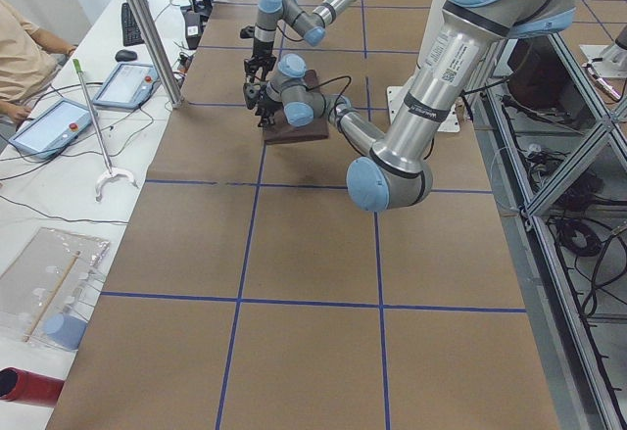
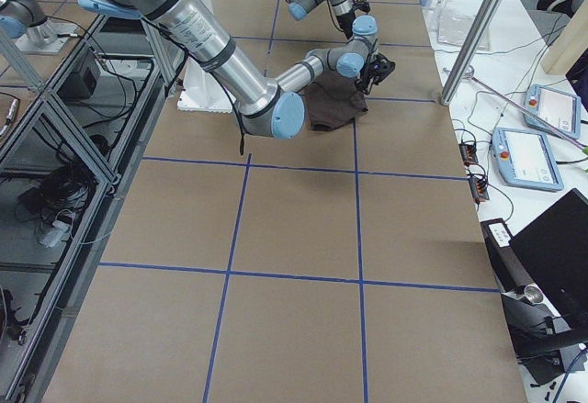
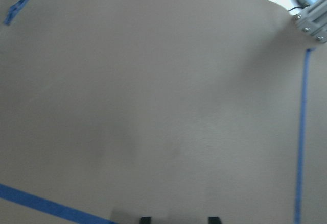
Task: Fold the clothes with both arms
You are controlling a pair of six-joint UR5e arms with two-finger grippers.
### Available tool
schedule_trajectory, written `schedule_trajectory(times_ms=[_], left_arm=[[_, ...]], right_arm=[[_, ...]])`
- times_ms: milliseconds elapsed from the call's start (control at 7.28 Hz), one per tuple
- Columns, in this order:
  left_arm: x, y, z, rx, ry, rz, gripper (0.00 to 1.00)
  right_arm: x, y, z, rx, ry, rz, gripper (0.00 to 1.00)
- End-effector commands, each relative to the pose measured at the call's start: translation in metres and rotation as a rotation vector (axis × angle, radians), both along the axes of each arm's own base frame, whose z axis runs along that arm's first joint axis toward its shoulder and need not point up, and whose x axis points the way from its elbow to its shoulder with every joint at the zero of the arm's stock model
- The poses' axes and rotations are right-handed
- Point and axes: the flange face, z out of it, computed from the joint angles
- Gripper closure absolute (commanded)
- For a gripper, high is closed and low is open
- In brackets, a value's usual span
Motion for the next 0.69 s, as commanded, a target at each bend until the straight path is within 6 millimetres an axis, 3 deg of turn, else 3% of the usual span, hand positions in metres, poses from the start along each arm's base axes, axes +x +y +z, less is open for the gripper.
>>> schedule_trajectory(times_ms=[0,137,275,412,549], left_arm=[[-0.018,0.014,-0.030,0.021,0.075,0.022,0.42],[-0.008,0.022,-0.033,-0.036,0.113,0.011,0.78],[-0.006,0.025,-0.032,-0.035,0.111,0.019,1.00],[-0.011,0.032,-0.032,-0.037,0.122,0.084,1.00],[-0.041,0.044,-0.007,0.090,0.041,0.166,1.00]], right_arm=[[0.032,-0.014,-0.005,-0.018,-0.040,-0.018,0.00],[0.048,0.002,0.009,-0.006,-0.054,-0.021,0.00],[0.067,0.024,0.035,-0.005,-0.061,-0.030,0.00],[0.090,0.024,0.054,0.008,-0.054,-0.051,0.00],[0.132,0.015,0.094,0.065,-0.013,-0.100,0.00]])
